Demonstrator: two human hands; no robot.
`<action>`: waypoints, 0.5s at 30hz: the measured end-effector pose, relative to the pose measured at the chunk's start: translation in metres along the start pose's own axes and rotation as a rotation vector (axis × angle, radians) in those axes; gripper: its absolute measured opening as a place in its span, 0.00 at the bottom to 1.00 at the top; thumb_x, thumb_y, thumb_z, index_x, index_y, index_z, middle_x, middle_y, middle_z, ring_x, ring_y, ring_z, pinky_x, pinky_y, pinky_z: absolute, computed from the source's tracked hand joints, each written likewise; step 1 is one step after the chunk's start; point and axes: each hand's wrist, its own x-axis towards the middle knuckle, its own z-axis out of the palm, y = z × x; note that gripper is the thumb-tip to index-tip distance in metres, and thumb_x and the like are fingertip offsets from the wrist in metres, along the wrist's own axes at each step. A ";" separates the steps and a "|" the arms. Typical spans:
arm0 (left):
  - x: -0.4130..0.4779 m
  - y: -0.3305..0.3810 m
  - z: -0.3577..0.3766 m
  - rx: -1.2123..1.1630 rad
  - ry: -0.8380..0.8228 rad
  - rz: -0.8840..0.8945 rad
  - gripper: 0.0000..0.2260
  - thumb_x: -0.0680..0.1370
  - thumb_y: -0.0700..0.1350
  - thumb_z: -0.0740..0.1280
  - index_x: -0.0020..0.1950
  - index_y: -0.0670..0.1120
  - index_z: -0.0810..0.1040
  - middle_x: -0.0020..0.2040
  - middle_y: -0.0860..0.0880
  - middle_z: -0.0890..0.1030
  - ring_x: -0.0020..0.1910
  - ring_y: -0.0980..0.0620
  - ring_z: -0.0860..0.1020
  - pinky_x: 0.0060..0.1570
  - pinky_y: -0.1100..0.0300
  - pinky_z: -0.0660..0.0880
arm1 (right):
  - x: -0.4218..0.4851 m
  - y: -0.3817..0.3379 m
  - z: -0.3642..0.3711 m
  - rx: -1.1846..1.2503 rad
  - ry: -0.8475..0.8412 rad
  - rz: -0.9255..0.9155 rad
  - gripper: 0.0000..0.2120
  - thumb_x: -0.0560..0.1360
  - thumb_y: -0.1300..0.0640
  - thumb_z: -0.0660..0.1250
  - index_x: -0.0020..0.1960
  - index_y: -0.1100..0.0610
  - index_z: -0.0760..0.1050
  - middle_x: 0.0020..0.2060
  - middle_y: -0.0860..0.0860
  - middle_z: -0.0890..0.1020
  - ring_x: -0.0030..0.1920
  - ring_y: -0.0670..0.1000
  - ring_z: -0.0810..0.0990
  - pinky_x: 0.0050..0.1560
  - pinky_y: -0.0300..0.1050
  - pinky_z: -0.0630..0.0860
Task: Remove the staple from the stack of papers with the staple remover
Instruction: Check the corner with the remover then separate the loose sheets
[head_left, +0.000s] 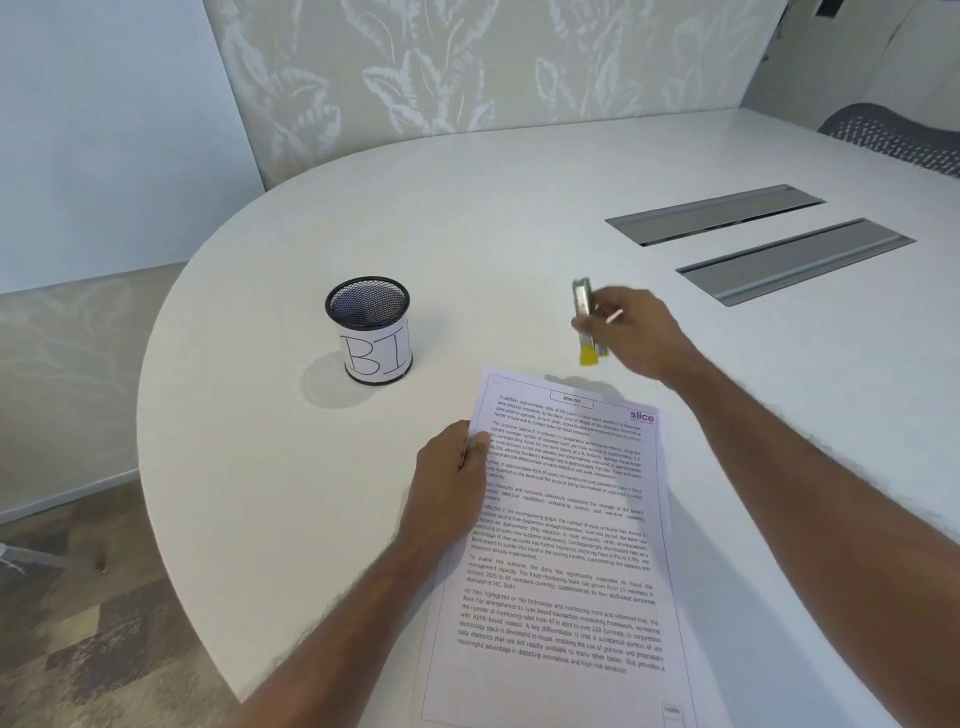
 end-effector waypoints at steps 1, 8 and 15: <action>0.000 0.000 0.000 0.005 0.000 -0.003 0.16 0.84 0.45 0.58 0.44 0.33 0.71 0.36 0.41 0.73 0.36 0.50 0.70 0.37 0.55 0.67 | -0.001 0.007 0.000 -0.188 -0.040 -0.010 0.07 0.75 0.54 0.72 0.46 0.59 0.80 0.39 0.55 0.81 0.39 0.56 0.81 0.42 0.48 0.75; 0.000 -0.002 0.000 0.012 -0.005 -0.005 0.16 0.84 0.46 0.58 0.46 0.34 0.72 0.40 0.36 0.79 0.37 0.49 0.72 0.38 0.54 0.69 | -0.012 0.027 0.013 -0.541 -0.139 0.045 0.14 0.73 0.49 0.70 0.57 0.51 0.81 0.49 0.51 0.82 0.47 0.52 0.80 0.43 0.42 0.72; -0.001 -0.002 0.000 0.003 -0.012 0.002 0.15 0.84 0.46 0.58 0.44 0.36 0.72 0.38 0.38 0.78 0.36 0.50 0.72 0.37 0.54 0.69 | -0.015 0.033 0.013 -0.500 -0.164 0.118 0.18 0.69 0.45 0.74 0.57 0.49 0.82 0.52 0.50 0.84 0.50 0.51 0.80 0.45 0.43 0.73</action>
